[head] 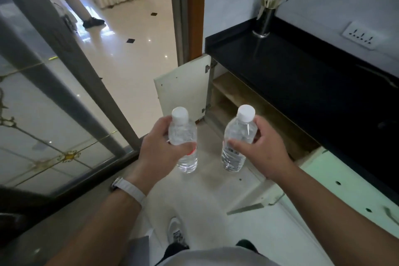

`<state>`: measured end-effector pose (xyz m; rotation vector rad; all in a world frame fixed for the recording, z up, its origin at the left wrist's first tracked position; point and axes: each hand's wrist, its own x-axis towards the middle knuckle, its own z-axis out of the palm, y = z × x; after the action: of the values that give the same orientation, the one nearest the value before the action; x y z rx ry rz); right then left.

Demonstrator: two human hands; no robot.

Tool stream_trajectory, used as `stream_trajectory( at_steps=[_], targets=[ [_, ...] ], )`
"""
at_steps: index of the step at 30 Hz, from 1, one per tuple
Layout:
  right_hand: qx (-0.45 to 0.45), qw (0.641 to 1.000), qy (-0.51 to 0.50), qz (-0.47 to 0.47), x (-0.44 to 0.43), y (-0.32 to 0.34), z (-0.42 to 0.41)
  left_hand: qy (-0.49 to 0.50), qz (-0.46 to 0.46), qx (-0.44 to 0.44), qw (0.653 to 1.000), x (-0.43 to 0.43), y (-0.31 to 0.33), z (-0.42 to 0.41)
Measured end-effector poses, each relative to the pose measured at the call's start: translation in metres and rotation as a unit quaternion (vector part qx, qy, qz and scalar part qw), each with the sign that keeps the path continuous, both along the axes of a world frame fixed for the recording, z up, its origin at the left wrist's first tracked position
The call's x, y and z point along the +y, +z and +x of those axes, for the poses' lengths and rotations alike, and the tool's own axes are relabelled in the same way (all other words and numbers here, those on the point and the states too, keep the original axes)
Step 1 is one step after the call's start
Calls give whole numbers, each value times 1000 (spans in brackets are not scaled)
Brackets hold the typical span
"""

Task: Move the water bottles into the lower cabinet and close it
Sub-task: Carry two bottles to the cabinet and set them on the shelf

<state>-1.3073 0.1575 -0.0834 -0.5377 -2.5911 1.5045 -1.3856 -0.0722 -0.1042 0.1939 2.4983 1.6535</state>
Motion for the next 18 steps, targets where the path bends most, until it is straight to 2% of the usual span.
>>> stream_trajectory(
  at_steps=[9,18],
  targets=[
    [11,996,-84,29,-9,26,-46,-92,-2,5,996,10,3,-82],
    [-10,985,-175,6,14,-5,-77,-147,-1,-35,989,49,-8,-135]
  ],
)
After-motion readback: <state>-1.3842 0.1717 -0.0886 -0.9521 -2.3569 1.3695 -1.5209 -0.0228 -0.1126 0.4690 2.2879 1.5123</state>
